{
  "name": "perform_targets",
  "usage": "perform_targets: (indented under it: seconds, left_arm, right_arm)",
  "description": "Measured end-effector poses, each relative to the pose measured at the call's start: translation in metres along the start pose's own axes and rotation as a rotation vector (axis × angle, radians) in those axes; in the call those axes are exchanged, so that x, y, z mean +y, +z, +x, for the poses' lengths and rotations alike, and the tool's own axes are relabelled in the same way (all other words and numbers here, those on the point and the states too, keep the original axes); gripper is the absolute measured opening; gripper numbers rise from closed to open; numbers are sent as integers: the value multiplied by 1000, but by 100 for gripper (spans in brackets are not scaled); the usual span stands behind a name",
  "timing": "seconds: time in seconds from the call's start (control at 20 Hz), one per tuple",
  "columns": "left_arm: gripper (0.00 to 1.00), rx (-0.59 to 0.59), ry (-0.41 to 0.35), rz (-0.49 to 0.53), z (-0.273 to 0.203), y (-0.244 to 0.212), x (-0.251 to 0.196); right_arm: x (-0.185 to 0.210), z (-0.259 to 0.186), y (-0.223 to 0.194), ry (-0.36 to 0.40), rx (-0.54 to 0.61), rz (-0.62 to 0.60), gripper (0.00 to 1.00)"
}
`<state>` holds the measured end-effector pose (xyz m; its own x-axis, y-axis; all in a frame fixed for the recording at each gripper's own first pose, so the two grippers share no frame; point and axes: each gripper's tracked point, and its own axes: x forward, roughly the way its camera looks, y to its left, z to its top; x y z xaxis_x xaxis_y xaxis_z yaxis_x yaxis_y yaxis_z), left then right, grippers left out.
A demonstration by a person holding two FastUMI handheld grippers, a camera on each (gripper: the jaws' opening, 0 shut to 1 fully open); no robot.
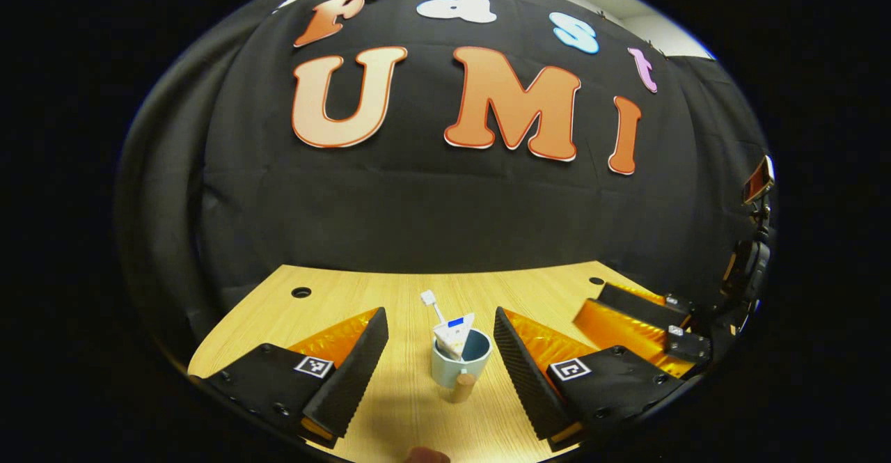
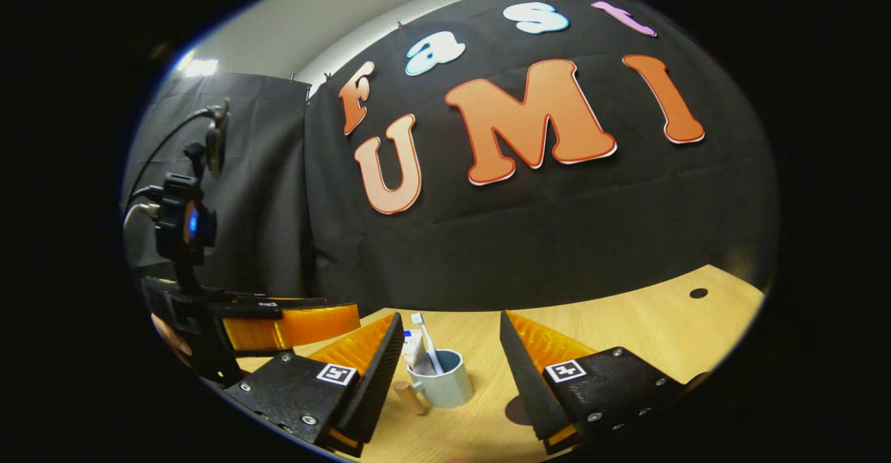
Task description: Put the toothbrush and toothpaste on the desktop into the cup, then pick up the cup and place it on the coaster on the desktop.
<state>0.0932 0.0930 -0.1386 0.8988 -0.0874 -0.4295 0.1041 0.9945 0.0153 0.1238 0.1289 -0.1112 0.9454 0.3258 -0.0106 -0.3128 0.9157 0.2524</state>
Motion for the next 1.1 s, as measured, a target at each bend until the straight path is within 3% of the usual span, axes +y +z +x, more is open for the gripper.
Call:
perform_targets:
  seconds: [0.1, 0.35, 0.45, 0.6, 0.7, 0.75, 0.85, 1.1]
  left_arm:
    - [93, 92, 1, 20, 6, -6, -1]
    - [100, 286, 1, 75, 21, -33, -7]
    - [97, 383, -8, 94, 26, -50, -9]
    - [100, 521, -14, 109, 36, -72, -12]
    - [94, 589, -20, 111, 42, -82, -15]
    - [100, 625, -25, 112, 45, -89, -17]
    - [94, 704, -46, 113, 52, -113, -25]
    - [97, 820, 0, 157, 68, -125, -27]
  right_arm:
    - [-12, -21, 16, -10, -17, -24, 89]
    - [-30, -67, 37, -30, -21, -107, 95]
    - [-36, -85, 40, -38, -11, -146, 96]
    - [-43, -111, 36, -34, 10, -175, 96]
    - [-52, -124, 27, -39, 30, -172, 96]
    - [-58, -129, 23, -47, 37, -171, 96]
    - [-67, -138, 15, -60, 51, -160, 96]
    - [-87, -152, 3, -70, 72, -127, 97]
